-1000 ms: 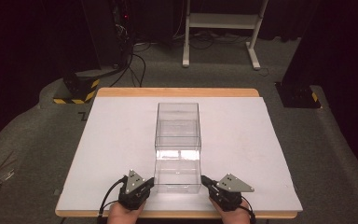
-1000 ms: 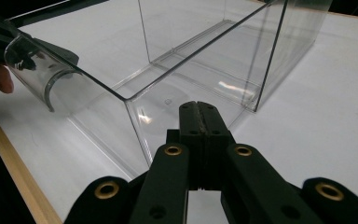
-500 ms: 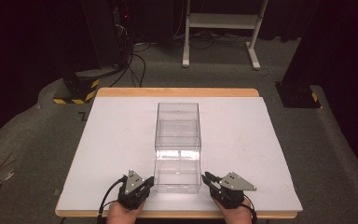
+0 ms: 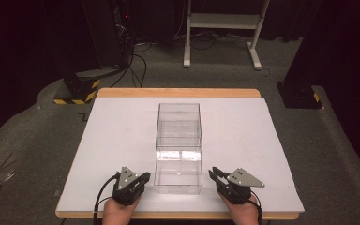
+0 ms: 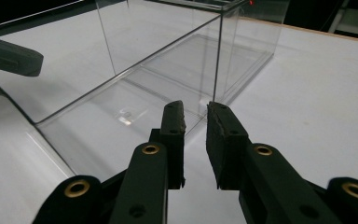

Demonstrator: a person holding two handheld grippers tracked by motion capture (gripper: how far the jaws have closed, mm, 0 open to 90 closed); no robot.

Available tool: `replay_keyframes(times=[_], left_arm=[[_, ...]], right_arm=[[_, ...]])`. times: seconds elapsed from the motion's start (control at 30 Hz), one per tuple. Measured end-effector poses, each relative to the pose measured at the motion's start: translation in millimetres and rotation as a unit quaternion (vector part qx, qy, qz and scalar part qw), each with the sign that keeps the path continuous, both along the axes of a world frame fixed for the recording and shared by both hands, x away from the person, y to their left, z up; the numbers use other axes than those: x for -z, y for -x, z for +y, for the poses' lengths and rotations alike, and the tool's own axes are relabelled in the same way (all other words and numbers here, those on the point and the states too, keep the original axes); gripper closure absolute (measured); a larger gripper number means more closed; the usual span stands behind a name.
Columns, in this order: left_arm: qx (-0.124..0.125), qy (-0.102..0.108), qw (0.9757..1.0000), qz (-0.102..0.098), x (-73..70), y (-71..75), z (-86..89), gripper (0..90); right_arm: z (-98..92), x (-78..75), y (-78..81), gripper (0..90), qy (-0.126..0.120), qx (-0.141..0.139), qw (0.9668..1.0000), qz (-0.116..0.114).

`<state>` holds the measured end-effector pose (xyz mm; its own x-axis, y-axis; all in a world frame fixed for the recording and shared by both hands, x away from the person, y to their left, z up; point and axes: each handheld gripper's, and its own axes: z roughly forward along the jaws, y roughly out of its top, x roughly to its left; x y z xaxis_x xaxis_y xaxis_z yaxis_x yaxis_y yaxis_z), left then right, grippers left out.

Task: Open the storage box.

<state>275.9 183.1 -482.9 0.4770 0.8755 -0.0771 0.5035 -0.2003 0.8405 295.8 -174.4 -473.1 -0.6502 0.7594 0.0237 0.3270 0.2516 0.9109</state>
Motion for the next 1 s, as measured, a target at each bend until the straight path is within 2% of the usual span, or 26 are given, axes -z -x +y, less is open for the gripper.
replay_keyframes(times=[0.5,0.7,0.9,1.0], left_arm=[[-0.047,0.002,0.9988,-0.008,-2.9,-11.6,35.0,85.8],[-0.063,0.000,0.9980,-0.008,-4.1,-15.7,46.8,82.4],[-0.081,0.000,0.9967,0.003,-3.9,-23.1,59.8,78.0],[-0.085,-0.010,0.9963,0.011,-3.5,-29.4,63.1,73.5]], right_arm=[[-16.1,-0.2,-7.1,76.8,0.000,0.026,0.9997,-0.001],[-22.7,-0.2,-9.5,76.8,0.003,0.038,0.9993,-0.001],[-30.3,0.3,-13.7,76.6,0.002,0.053,0.9986,-0.001],[-33.0,0.3,-16.6,75.2,0.002,0.062,0.9981,0.002]])
